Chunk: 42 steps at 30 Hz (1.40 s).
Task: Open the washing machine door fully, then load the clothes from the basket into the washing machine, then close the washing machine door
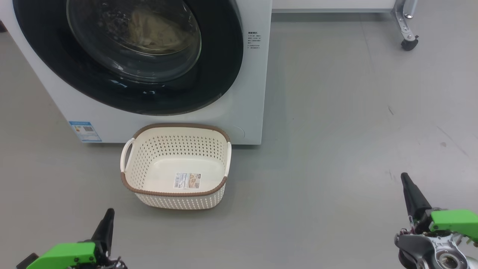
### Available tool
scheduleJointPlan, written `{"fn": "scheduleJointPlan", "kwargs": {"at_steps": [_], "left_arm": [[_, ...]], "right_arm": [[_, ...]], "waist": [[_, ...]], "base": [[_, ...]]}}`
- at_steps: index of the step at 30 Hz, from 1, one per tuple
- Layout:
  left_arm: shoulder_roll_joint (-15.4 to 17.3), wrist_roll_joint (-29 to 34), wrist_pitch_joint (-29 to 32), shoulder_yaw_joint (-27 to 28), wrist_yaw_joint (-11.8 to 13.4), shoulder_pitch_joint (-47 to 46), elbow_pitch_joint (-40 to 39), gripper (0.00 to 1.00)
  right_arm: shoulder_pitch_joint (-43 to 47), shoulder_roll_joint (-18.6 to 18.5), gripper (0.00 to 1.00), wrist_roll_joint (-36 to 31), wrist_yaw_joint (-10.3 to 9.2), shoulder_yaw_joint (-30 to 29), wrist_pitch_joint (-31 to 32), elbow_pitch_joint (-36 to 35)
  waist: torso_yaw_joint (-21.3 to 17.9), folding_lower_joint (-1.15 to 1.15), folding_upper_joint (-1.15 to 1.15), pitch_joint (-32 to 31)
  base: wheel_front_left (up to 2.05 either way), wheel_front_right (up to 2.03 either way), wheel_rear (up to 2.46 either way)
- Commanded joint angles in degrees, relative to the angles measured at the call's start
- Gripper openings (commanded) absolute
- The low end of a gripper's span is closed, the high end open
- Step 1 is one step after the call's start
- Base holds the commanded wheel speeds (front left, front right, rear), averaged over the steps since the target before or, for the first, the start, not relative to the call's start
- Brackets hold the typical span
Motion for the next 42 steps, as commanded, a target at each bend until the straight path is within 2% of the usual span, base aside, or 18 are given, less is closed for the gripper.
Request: {"fn": "scheduleJointPlan", "kwargs": {"at_steps": [1, 5, 42], "left_arm": [[0.4, -1.8, 0.6, 2.7, 0.0, -2.9, -2.3, 0.0], [0.2, -3.9, 1.3, 3.5, 0.0, -3.0, -2.4, 0.0], [0.0, -3.7, 1.6, 3.8, 0.0, -3.0, -2.4, 0.0]], "right_arm": [[-3.3, -0.7, 0.0, 2.2, -0.16, 0.8, 0.7, -2.5], [-3.4, -0.7, 0.0, 4.9, -0.16, 0.7, 1.5, -2.7], [-3.4, -0.7, 0.0, 5.0, -0.16, 0.7, 1.4, -2.7]], "waist": [[0.0, 0.0, 0.0, 0.0], [0.0, 0.0, 0.0, 0.0], [0.0, 0.0, 0.0, 0.0]], "base": [[0.0, 0.0, 0.0], [0.0, 0.0, 0.0], [0.0, 0.0, 0.0]]}}
